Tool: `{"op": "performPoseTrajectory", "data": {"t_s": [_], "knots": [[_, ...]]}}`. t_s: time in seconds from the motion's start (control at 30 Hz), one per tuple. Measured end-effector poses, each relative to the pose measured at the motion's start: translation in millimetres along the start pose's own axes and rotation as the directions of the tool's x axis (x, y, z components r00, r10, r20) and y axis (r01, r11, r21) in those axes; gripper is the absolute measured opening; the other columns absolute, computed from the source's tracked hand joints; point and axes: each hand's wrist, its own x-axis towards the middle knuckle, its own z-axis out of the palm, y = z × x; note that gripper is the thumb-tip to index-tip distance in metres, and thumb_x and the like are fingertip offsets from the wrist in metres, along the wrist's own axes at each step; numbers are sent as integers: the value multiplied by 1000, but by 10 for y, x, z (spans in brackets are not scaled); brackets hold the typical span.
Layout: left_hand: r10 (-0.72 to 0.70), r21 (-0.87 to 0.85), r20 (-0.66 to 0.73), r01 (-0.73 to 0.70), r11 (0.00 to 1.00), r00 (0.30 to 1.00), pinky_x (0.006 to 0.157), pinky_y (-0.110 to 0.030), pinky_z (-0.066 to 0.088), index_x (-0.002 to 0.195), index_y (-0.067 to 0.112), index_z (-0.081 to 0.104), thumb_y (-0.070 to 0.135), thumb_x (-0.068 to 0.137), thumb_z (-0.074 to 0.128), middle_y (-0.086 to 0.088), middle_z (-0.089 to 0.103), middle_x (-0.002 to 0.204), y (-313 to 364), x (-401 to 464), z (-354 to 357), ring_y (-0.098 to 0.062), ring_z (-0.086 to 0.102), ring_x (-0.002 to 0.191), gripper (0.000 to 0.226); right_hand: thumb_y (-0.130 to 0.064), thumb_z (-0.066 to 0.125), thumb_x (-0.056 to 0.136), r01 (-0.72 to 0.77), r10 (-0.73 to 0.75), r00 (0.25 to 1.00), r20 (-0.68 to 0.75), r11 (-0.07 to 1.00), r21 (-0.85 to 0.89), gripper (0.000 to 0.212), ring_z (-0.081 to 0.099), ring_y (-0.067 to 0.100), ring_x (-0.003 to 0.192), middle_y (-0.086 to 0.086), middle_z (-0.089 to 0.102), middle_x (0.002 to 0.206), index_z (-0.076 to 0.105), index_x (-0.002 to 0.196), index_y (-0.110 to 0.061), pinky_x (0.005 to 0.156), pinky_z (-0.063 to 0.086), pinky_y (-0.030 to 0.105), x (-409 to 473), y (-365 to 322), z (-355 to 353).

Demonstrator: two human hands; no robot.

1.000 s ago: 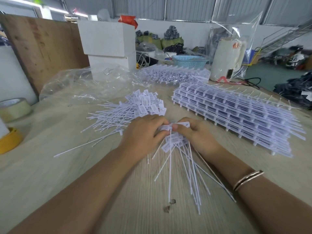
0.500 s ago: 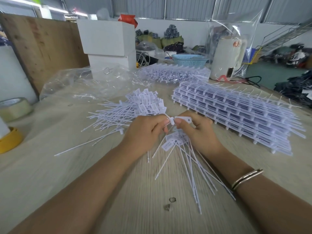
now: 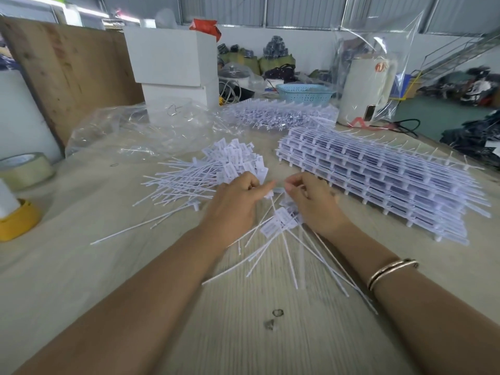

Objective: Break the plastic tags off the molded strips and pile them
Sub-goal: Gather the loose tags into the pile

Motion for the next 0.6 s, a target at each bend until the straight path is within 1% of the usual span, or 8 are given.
{"op": "performPoseTrajectory", "data": {"t_s": [0.07,0.13,0.2,0.23,0.3,0.4,0.57,0.6], "knots": [[-110,77,8,109,991,994,90,-38,39,146,21,31,1,85,51,-6,43,128,35,8,0,-24,48,110,68,-33,45,97,-120,120,990,-73,993,9,24,53,21,106,-3,55,103,54,114,-18,99,38,47,-5,-20,-40],[-222,44,-82,226,973,972,95,-38,37,141,17,39,3,81,56,-7,41,132,53,3,-85,-24,45,115,65,-39,40,98,-192,189,969,-161,981,1,27,54,21,99,-3,57,100,54,109,-18,98,38,47,-46,-29,-146],[-255,46,-210,270,962,944,90,-38,36,112,17,59,11,83,54,-6,54,112,72,-31,-209,-24,52,102,31,-43,36,97,-246,233,960,-156,967,-66,37,57,24,84,4,63,90,57,94,-12,81,44,38,-70,-57,-315],[-269,87,-196,290,953,943,87,-38,35,90,17,60,20,87,48,-3,58,94,78,-57,-263,-24,56,90,12,-44,36,97,-268,256,961,-101,953,-139,44,59,25,78,8,65,84,59,88,-8,72,43,34,-89,-88,-410],[-320,202,-31,319,926,947,89,-40,33,61,16,50,40,95,29,1,56,65,105,-92,-296,-21,56,69,46,-45,36,97,-252,306,946,111,905,-342,50,59,18,67,3,64,70,63,76,-9,59,39,24,-157,-141,-576],[-343,299,202,276,914,917,97,-44,31,53,16,46,64,89,8,1,53,56,200,-89,-254,-18,51,65,72,-45,42,94,-222,365,866,343,893,-390,51,55,8,51,-5,59,51,65,60,-14,59,40,24,-276,-227,-628],[-235,207,246,186,960,940,82,-40,36,61,21,47,91,60,0,8,52,60,297,-97,-169,-13,51,64,84,-19,41,97,-118,269,865,424,930,-348,35,43,5,47,-4,48,55,55,65,-12,53,35,17,-326,-428,-292],[-239,189,260,193,963,936,77,-37,37,64,23,48,93,57,2,8,54,63,276,-102,-164,-12,52,64,84,-14,43,95,-159,277,867,415,941,-298,33,44,5,46,-3,49,53,57,65,-10,52,35,18,-327,-457,-269]]}}
